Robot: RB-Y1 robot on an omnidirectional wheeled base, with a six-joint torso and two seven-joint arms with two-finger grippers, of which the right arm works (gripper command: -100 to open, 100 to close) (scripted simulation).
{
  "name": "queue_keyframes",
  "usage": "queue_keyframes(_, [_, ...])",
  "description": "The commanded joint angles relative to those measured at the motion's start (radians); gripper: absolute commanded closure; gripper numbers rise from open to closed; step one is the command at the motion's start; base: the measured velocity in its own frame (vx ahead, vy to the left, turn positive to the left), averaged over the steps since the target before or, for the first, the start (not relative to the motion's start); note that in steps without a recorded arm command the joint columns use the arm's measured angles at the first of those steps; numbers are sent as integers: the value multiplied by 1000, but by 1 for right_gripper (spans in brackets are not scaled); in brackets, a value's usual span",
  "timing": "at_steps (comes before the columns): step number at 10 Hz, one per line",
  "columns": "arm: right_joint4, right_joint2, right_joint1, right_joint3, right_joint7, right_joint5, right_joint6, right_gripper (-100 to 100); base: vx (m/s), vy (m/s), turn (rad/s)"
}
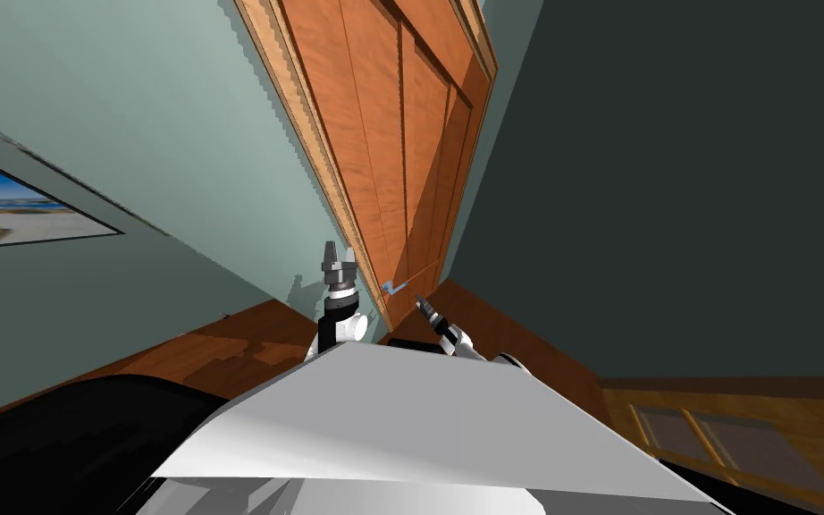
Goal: Push the door open
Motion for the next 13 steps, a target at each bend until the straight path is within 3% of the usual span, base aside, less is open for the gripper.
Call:
queue_keyframes(1, [-29, -5, 16, 7, 13, -20, 22, -100, 63, -53, 105])
queue_keyframes(4, [-62, 4, 38, 20, 53, -74, 56, -100, 61, -38, 125])
queue_keyframes(8, [-107, 42, 70, 36, 108, -148, 103, -100, 77, 23, 149])
queue_keyframes(11, [-129, 74, 84, 44, 134, -184, 125, -100, 84, 181, 131])
queue_keyframes(13, [-124, 76, 81, 44, 136, -185, 124, -100, -1, 128, -15])
